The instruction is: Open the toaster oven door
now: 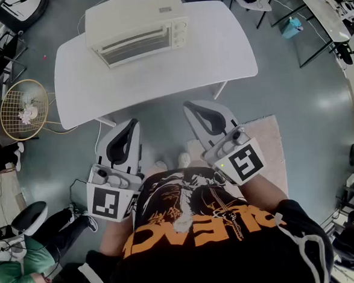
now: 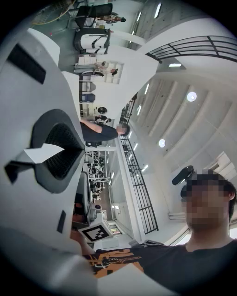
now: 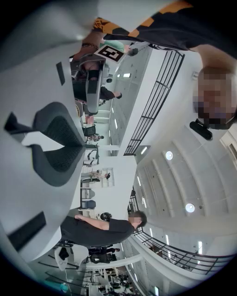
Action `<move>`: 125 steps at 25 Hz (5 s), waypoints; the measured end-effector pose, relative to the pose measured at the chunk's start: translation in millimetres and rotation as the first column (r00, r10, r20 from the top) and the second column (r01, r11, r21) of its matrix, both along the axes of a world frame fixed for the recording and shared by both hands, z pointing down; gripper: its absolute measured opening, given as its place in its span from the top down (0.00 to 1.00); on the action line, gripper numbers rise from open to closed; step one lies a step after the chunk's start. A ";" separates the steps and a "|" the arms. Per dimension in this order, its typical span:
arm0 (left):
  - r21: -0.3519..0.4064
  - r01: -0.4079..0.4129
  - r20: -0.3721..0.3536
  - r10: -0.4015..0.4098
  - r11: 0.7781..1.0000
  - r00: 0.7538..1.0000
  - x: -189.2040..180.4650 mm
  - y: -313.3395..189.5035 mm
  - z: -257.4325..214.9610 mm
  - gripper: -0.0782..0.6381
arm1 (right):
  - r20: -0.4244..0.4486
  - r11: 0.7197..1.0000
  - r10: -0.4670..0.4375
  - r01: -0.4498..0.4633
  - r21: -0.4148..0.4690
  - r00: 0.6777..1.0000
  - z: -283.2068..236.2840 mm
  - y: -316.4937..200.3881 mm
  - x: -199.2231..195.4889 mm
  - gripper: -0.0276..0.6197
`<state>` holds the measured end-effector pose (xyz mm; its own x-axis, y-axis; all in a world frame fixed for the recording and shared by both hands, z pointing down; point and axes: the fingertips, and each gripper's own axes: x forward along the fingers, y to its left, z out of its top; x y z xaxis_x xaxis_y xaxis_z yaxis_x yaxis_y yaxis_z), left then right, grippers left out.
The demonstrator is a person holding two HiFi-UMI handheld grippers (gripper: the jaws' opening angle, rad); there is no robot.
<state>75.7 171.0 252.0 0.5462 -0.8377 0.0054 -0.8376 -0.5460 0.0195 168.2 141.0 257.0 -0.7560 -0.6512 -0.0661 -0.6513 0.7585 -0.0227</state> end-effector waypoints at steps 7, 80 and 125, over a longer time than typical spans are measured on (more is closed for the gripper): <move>-0.005 0.006 0.005 -0.006 1.000 1.000 10.3 -1.5 -0.3 0.86 | 0.000 1.000 -0.002 0.002 0.005 1.000 -1.8 -2.4 10.4 0.94; -0.125 0.068 0.012 -0.067 0.990 0.998 -201.2 -269.3 119.9 0.86 | -0.938 0.887 -0.309 0.405 -0.224 0.157 218.5 -317.0 -187.3 0.73; -0.170 0.061 0.106 -0.044 0.983 0.993 -185.0 -266.1 166.0 0.86 | -0.954 0.877 -0.294 0.415 -0.242 0.065 294.6 -250.7 -170.9 0.78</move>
